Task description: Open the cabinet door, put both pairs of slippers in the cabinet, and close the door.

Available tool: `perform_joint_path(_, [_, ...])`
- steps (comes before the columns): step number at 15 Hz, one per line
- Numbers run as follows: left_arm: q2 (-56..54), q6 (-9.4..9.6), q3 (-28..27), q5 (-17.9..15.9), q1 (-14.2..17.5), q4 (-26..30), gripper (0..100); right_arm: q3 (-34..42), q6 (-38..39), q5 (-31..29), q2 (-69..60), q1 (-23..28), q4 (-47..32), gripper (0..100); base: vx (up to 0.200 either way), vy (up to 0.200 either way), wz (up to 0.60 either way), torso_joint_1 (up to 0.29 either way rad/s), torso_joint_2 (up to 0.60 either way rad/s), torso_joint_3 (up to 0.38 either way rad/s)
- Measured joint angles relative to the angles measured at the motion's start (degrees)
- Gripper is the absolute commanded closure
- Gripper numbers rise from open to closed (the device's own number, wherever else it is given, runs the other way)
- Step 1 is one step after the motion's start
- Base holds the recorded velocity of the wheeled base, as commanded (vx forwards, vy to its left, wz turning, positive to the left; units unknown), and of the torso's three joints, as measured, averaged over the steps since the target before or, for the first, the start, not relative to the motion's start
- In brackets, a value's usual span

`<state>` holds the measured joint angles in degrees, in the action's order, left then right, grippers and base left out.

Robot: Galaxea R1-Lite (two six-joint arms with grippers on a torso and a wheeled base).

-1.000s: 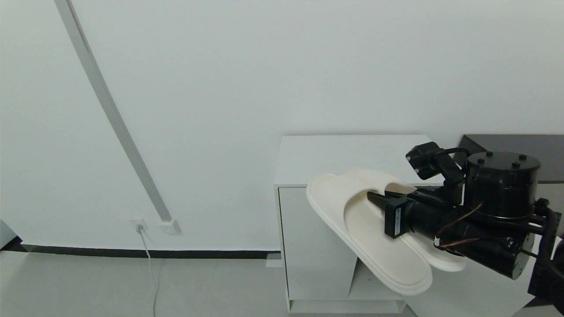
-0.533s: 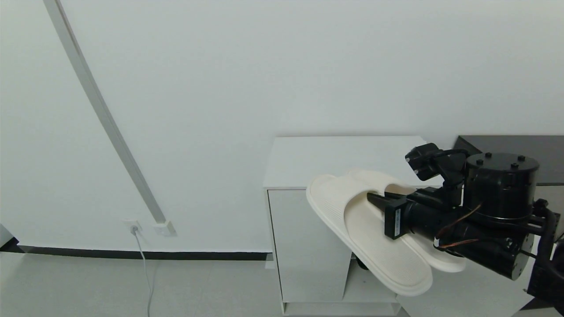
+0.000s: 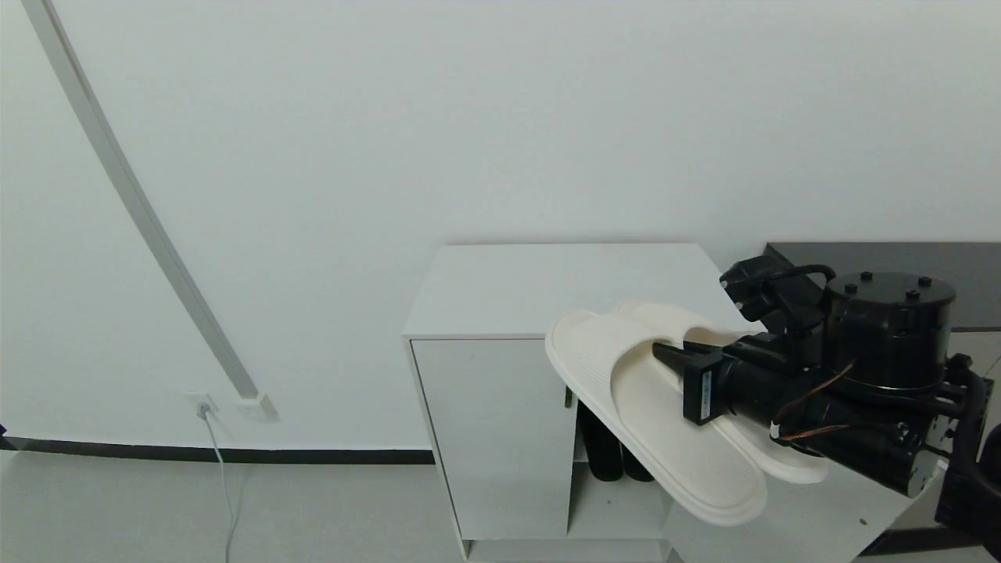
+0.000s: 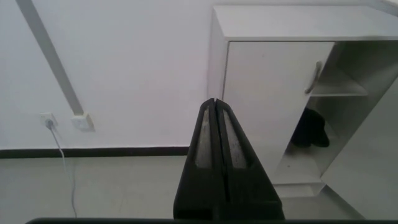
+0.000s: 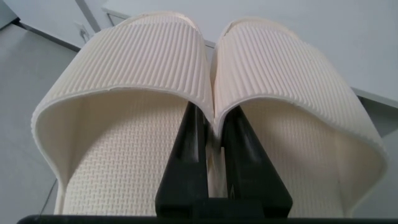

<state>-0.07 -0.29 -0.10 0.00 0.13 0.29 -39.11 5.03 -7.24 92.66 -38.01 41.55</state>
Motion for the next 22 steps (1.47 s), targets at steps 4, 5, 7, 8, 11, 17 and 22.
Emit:
perform_joint_path(4, [0.00,-0.02,0.00,0.00,0.00,-0.02,100,0.16,-0.02,0.00,0.06,-0.05,0.00,100,0.000,-0.200,0.00,0.004,0.00,0.000])
perform_joint_path(5, [0.00,-0.02,-0.01,0.00,0.00,-0.02,100,0.20,-0.04,-0.04,0.09,0.00,0.02,100,0.000,-0.200,0.00,0.002,-0.01,-0.002])
perform_joint_path(7, [0.00,-0.02,-0.04,0.00,0.00,-0.05,100,0.28,-0.06,-0.04,0.11,-0.05,0.05,100,0.000,-0.100,0.00,0.004,0.00,-0.001])
perform_joint_path(8, [0.00,-0.11,-0.01,0.00,0.00,-0.05,100,0.35,-0.11,-0.04,0.11,-0.05,0.02,100,0.000,0.000,0.00,0.000,0.00,0.000])
perform_joint_path(11, [0.00,-0.15,-0.01,0.00,-0.06,0.00,100,0.55,-0.15,0.00,0.11,-0.09,0.11,100,0.000,0.000,0.00,0.000,0.00,0.000])
perform_joint_path(17, [0.00,-0.20,-0.01,0.00,0.00,-0.02,100,0.72,-0.26,0.05,0.15,0.01,0.11,100,0.000,0.000,0.00,0.000,0.00,0.000])
perform_joint_path(22, [0.00,-0.22,-0.04,0.00,0.00,-0.07,100,1.93,-2.88,0.11,0.52,0.39,0.22,100,0.000,0.000,-0.12,-0.014,0.02,0.016])
